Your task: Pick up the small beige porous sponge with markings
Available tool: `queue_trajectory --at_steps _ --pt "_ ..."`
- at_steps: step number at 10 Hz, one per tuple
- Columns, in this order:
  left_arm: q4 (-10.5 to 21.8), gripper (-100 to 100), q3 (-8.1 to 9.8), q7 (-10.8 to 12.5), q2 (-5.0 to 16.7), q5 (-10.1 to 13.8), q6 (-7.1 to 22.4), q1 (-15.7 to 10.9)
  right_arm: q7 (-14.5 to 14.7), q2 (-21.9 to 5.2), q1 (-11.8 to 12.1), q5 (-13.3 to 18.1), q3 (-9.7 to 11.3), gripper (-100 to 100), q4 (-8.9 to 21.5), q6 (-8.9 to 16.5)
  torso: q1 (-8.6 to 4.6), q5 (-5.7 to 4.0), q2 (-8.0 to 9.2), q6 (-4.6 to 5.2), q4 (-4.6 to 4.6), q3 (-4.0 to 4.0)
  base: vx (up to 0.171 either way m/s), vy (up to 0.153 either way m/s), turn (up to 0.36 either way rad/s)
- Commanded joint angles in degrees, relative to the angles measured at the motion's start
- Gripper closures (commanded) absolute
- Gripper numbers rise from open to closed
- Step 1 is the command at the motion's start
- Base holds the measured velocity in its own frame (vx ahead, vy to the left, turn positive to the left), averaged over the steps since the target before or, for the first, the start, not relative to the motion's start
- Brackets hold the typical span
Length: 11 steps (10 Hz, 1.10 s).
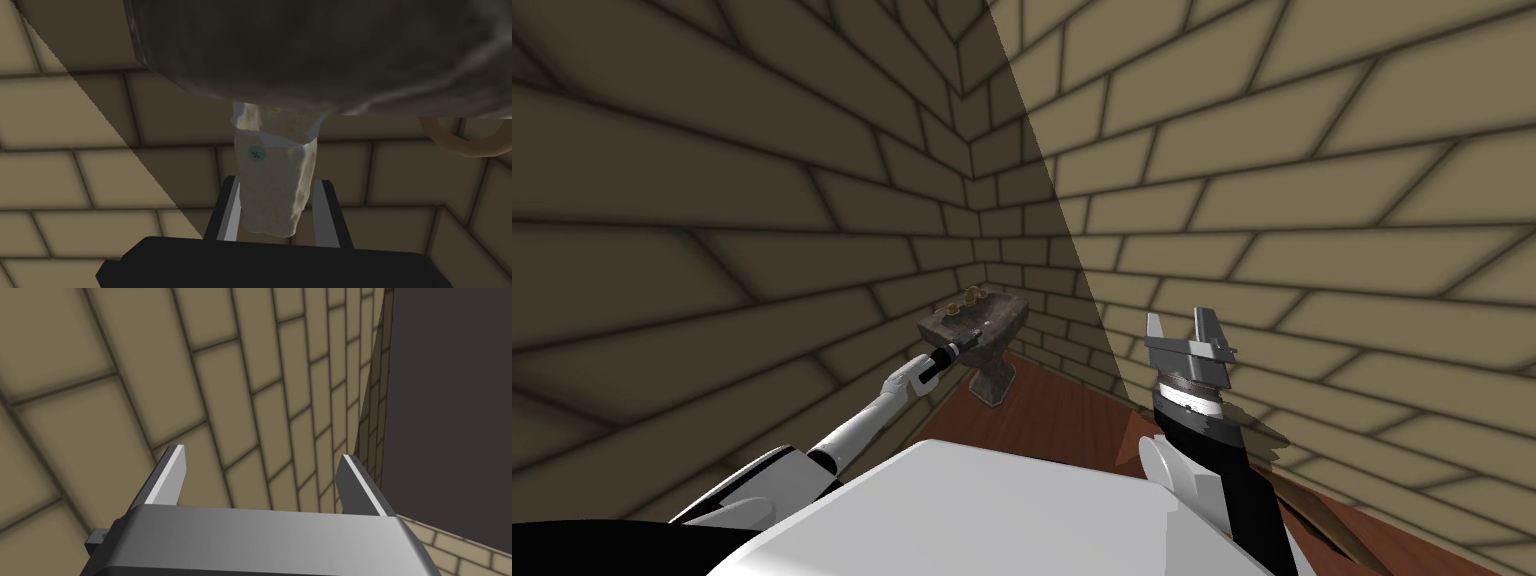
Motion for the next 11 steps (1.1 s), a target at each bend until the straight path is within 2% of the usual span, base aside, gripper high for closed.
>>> queue_trajectory --at_steps 1,2,4,6,7,8,10,11 --pt "-2.7 100 -0.24 0.2 0.2 0.0 0.2 1.4 0.0 0.0 0.0 0.0 0.0 0 0.0 0.0 0.0 0.0 0.0 0.0 0.0 0.0 0.009 0.0 0.013" --pt "-4.3 100 0.33 0.2 0.8 -0.2 1.9 3.7 0.0 0.0 0.0 0.0 0.0 0 0.0 0.0 -0.02 0.02 0.11 0.05 0.0 0.05 0.07 0.006 -0.003" --pt "-6.3 100 0.33 0.2 0.8 -0.2 1.9 6.4 0.0 0.0 0.0 0.0 0.0 0 0.0 0.0 0.19 0.08 -0.16 -0.1 -0.16 -0.16 0.067 0.007 0.007" --pt "-9.6 100 0.33 0.2 0.8 -0.2 1.9 6.9 0.0 0.0 0.0 0.0 0.0 0 0.0 0.0 0.29 0.22 0.03 -0.12 -0.32 -0.15 -0.005 0.004 0.01" --pt "-9.6 100 0.33 0.2 0.8 -0.2 1.9 6.9 0.0 0.0 0.0 0.0 0.0 0 0.0 0.0 0.26 0.2 0.08 -0.06 -0.28 -0.11 -0.01 0.0 -0.012" --pt "-11.6 100 0.91 0.3 1.5 -0.4 3.7 9.4 0.0 0.0 0.0 0.0 0.0 0 0.0 0.0 0.25 0.2 0.11 -0.07 -0.29 -0.1 0.062 0.008 0.003" --pt "-14.6 100 0.91 0.3 1.5 -0.4 3.7 12.4 0.0 0.0 0.0 0.0 0.0 0 0.0 0.0 0.37 0.22 -0.18 -0.13 -0.36 -0.26 0.067 0.012 0.016" --pt "-15.9 100 0.91 0.3 1.5 -0.4 3.7 12.4 0.0 0.0 0.0 0.0 0.0 0 0.0 0.0 0.35 0.24 -0.14 -0.09 -0.36 -0.25 0.018 0.004 0.001"
